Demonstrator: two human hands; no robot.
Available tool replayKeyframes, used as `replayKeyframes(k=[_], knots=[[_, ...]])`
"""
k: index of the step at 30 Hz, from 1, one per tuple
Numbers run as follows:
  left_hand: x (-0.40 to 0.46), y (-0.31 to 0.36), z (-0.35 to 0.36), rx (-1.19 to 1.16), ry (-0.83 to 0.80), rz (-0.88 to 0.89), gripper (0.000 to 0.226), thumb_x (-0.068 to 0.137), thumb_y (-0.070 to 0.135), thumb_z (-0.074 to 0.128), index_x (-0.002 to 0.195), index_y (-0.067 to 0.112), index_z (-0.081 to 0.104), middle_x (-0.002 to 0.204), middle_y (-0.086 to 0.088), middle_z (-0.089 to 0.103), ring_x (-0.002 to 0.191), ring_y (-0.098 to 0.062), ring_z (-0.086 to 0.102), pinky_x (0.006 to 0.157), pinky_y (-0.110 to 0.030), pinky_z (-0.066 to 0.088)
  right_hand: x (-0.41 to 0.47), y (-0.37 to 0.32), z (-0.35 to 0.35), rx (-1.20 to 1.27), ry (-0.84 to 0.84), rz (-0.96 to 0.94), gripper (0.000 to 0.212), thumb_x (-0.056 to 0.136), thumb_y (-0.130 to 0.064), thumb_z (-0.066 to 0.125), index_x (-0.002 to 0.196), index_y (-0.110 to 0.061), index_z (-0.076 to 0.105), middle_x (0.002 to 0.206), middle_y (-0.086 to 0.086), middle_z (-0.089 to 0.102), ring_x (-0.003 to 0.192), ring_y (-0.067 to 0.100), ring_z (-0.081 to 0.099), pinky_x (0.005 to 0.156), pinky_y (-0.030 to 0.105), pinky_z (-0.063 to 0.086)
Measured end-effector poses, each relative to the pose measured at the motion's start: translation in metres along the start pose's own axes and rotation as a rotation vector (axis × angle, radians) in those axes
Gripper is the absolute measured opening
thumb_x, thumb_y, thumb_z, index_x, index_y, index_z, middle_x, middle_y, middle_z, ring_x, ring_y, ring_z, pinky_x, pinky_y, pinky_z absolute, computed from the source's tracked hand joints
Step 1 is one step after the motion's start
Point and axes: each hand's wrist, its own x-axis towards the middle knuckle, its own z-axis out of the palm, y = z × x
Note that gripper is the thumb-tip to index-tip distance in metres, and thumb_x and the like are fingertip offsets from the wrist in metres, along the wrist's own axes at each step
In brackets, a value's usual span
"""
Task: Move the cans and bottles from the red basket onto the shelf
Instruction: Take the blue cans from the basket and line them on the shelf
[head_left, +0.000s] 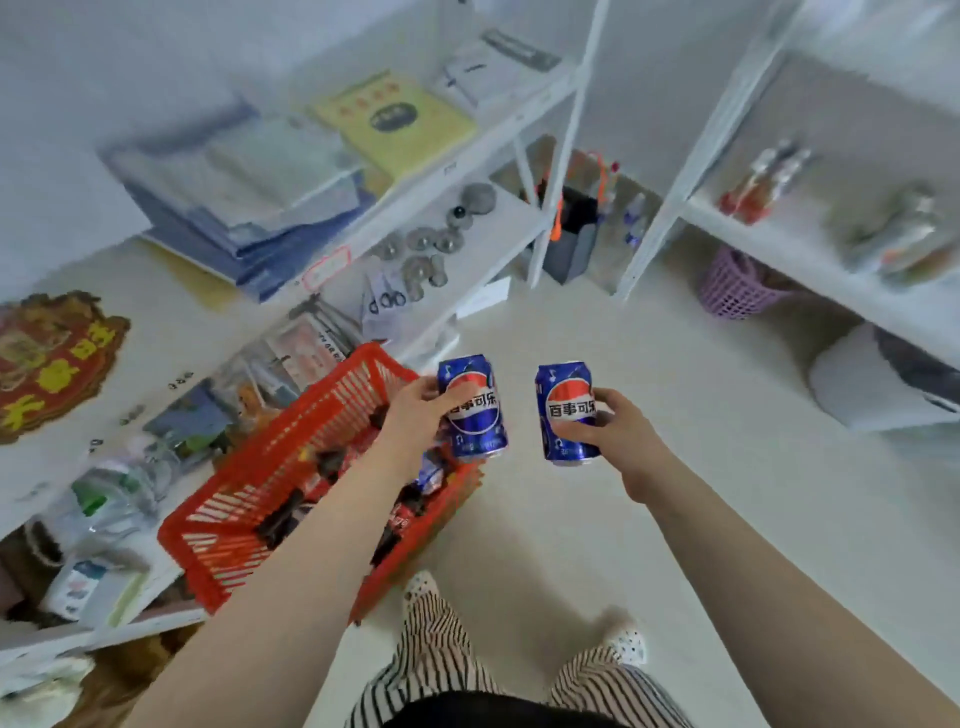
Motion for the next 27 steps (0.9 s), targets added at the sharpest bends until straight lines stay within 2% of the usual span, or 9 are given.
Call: replayKeyframes(k=[1, 4, 7, 10, 14, 19, 23, 27], knots=[[-0.002, 0.004, 0.029, 0.023, -0.038, 0.007, 0.047, 0.070, 0.029, 0.081, 0.109, 0.010, 0.064, 0.108, -0.015, 0.069, 0.096, -0.034, 0.068, 0.087, -0.050, 0.055, -0.008, 0.001, -0.029, 0.028, 0.039, -0.012, 0.055, 0.075, -0.009, 0.079, 0.122, -0.013, 0.051, 0.107, 0.007, 0.067, 0.090, 0.018, 0.066, 0.060, 0.016, 0.049], [-0.010, 0.008, 0.124, 0.081, -0.153, 0.011, 0.043, 0.079, 0.026, 0.075, 0.115, 0.011, 0.059, 0.107, -0.009, 0.067, 0.089, -0.024, 0.067, 0.069, -0.035, 0.056, -0.034, 0.007, -0.120, 0.074, 0.137, -0.049, 0.047, 0.075, -0.006, 0.078, 0.119, -0.004, 0.060, 0.103, 0.008, 0.069, 0.084, 0.017, 0.067, 0.063, 0.018, 0.051], [-0.021, -0.002, 0.224, 0.121, -0.258, -0.003, 0.035, 0.080, 0.025, 0.072, 0.110, 0.012, 0.060, 0.104, -0.008, 0.067, 0.087, -0.022, 0.066, 0.075, -0.036, 0.056, -0.058, 0.019, -0.212, 0.122, 0.231, -0.067, 0.036, 0.076, -0.006, 0.077, 0.109, -0.007, 0.062, 0.094, 0.003, 0.067, 0.076, 0.009, 0.065, 0.055, 0.013, 0.050], [-0.034, -0.014, 0.316, 0.177, -0.358, -0.002, 0.025, 0.080, 0.025, 0.073, 0.100, 0.014, 0.064, 0.094, -0.006, 0.069, 0.086, -0.024, 0.065, 0.076, -0.035, 0.054, -0.078, 0.036, -0.296, 0.149, 0.336, -0.093, 0.040, 0.073, -0.009, 0.079, 0.109, -0.008, 0.062, 0.094, 0.003, 0.068, 0.078, 0.010, 0.066, 0.059, 0.017, 0.051], [-0.054, -0.021, 0.421, 0.275, -0.479, 0.017, 0.039, 0.077, 0.029, 0.075, 0.109, 0.008, 0.065, 0.093, -0.005, 0.071, 0.085, -0.024, 0.066, 0.074, -0.034, 0.055, -0.102, 0.054, -0.387, 0.238, 0.453, -0.102, 0.044, 0.072, -0.010, 0.080, 0.112, -0.008, 0.061, 0.098, 0.006, 0.069, 0.080, 0.013, 0.067, 0.063, 0.021, 0.052], [-0.069, -0.012, 0.532, 0.352, -0.619, 0.032, 0.039, 0.077, 0.031, 0.075, 0.108, 0.010, 0.066, 0.096, -0.004, 0.072, 0.083, -0.019, 0.069, 0.066, -0.028, 0.053, -0.123, 0.066, -0.480, 0.377, 0.560, -0.131, 0.035, 0.075, -0.008, 0.078, 0.105, -0.011, 0.061, 0.091, 0.002, 0.068, 0.077, 0.013, 0.066, 0.057, 0.017, 0.052], [-0.066, -0.002, 0.623, 0.391, -0.708, 0.042, 0.039, 0.076, 0.028, 0.076, 0.110, 0.012, 0.065, 0.097, -0.004, 0.073, 0.085, -0.019, 0.069, 0.068, -0.029, 0.053, -0.124, 0.066, -0.552, 0.442, 0.646, -0.137, 0.038, 0.074, -0.012, 0.080, 0.107, -0.013, 0.061, 0.096, 0.003, 0.070, 0.079, 0.013, 0.068, 0.059, 0.018, 0.050], [-0.050, 0.012, 0.719, 0.413, -0.774, 0.056, 0.039, 0.075, 0.028, 0.077, 0.109, 0.012, 0.066, 0.098, -0.004, 0.073, 0.087, -0.020, 0.069, 0.069, -0.029, 0.053, -0.111, 0.051, -0.631, 0.470, 0.722, -0.155, 0.040, 0.075, -0.012, 0.079, 0.110, -0.013, 0.060, 0.095, 0.002, 0.069, 0.076, 0.012, 0.067, 0.054, 0.014, 0.048]])
